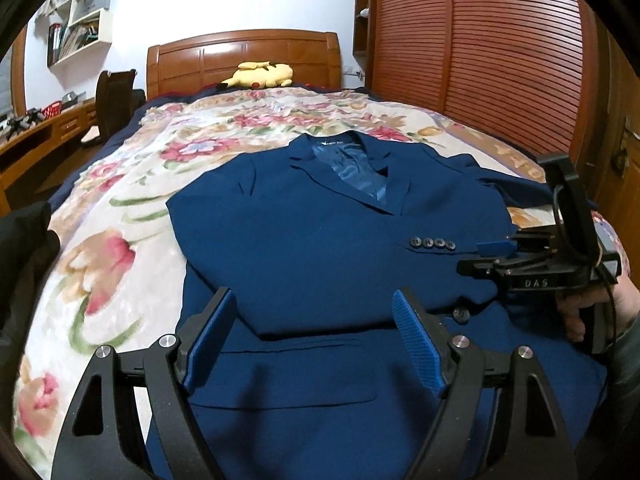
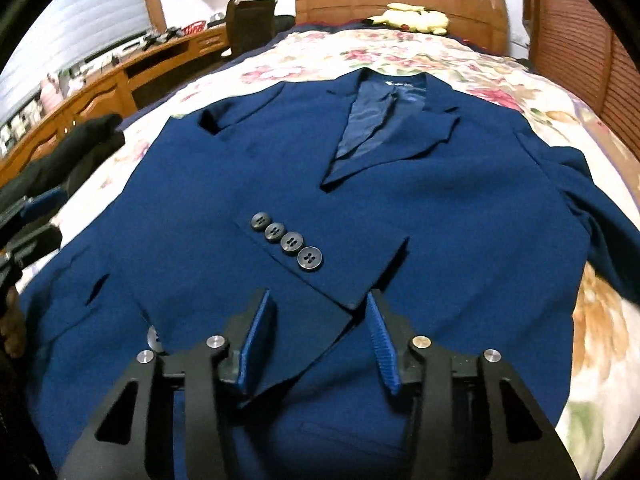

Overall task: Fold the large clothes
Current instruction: 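Grasp the other sleeve cuff with the right gripper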

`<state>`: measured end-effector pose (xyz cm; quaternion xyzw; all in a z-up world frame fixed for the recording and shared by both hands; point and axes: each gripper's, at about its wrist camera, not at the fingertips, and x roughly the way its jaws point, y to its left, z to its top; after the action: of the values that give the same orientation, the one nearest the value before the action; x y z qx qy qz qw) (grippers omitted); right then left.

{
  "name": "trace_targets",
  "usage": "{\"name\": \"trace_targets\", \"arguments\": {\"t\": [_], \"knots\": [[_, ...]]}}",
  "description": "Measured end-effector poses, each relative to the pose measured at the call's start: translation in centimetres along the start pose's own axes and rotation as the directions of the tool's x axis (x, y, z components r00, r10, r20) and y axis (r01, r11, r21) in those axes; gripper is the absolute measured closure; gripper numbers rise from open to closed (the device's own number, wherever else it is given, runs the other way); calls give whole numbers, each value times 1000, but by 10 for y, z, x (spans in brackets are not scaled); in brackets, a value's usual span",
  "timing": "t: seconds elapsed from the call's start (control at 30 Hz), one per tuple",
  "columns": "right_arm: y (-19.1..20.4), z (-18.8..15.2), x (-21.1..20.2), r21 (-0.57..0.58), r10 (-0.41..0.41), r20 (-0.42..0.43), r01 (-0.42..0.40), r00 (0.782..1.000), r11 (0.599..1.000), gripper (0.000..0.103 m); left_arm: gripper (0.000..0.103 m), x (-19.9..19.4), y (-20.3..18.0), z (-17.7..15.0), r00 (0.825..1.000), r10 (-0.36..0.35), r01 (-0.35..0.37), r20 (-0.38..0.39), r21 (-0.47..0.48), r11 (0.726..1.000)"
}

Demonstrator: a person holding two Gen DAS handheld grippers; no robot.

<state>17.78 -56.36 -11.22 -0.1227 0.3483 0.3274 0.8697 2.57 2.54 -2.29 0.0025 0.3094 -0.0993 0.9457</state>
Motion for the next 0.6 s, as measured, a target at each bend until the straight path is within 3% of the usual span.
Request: {"name": "trace_targets", "arguments": {"t": [0.07, 0.13, 0.37, 0.6], "knots": [[1, 1, 3, -1, -7, -6, 7, 1000, 1000, 62, 22, 0, 2, 0, 1000, -2, 2, 1, -9, 1000], [-1, 1, 1, 19, -24, 0, 24, 1000, 1000, 85, 22, -1, 3, 1, 1000, 3, -3, 4, -9, 1000], [7, -2, -20, 26, -34, 98, 32, 995, 999, 93, 22, -2, 12, -1, 1000, 24, -23, 9, -21, 1000], [15, -10, -64, 38, -54, 247, 47, 967, 998, 93, 22, 1, 21, -2, 1000, 27, -27, 2, -43, 999]]}}
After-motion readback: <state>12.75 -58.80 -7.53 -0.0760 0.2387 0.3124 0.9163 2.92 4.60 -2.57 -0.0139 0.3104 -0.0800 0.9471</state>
